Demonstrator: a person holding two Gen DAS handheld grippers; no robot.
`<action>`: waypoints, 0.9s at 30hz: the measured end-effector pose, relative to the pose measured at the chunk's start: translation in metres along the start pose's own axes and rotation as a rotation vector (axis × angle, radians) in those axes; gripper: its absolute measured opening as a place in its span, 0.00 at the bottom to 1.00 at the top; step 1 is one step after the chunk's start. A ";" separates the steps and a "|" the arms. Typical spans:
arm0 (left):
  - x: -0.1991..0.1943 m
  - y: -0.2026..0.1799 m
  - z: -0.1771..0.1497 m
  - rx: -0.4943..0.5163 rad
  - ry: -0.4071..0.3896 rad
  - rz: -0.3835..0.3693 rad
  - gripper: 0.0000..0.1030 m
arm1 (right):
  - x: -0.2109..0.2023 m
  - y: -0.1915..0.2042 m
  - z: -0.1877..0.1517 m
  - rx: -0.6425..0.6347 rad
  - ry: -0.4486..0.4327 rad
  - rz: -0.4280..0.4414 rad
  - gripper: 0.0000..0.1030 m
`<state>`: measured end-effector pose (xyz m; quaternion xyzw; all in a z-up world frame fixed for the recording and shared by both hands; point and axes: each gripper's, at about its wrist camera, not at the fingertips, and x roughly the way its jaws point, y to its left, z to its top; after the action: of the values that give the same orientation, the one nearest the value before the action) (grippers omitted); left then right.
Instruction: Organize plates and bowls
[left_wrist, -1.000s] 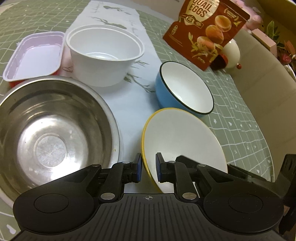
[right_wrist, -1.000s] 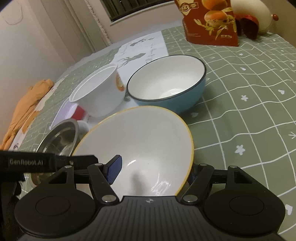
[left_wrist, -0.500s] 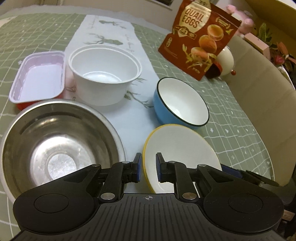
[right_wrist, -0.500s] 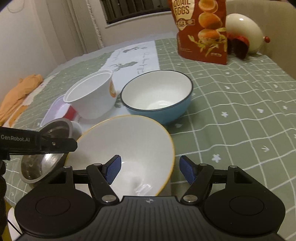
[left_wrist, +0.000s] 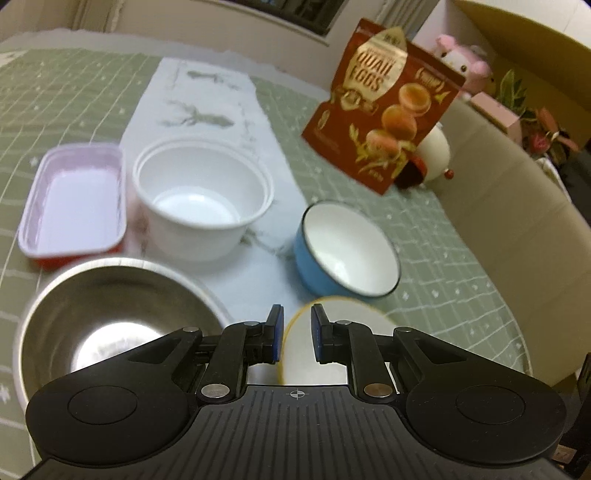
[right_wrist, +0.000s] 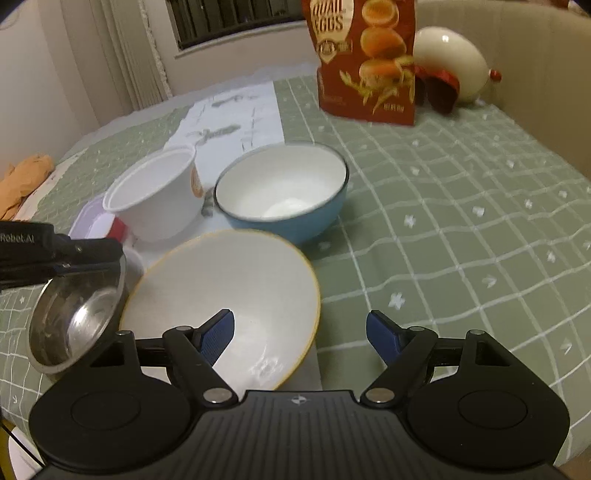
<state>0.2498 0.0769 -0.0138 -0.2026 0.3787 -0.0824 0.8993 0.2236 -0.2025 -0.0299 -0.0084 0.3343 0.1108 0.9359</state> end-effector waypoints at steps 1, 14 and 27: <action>-0.001 -0.002 0.006 0.002 0.000 -0.013 0.17 | -0.004 0.001 0.004 -0.008 -0.015 -0.002 0.77; 0.042 -0.037 0.058 0.036 0.040 -0.059 0.17 | -0.013 -0.049 0.061 0.023 -0.168 -0.115 0.77; 0.114 -0.041 0.074 0.018 0.144 0.112 0.18 | 0.048 -0.081 0.088 0.128 -0.023 0.023 0.77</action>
<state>0.3827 0.0278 -0.0235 -0.1664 0.4523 -0.0497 0.8748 0.3315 -0.2644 0.0036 0.0568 0.3299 0.1000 0.9370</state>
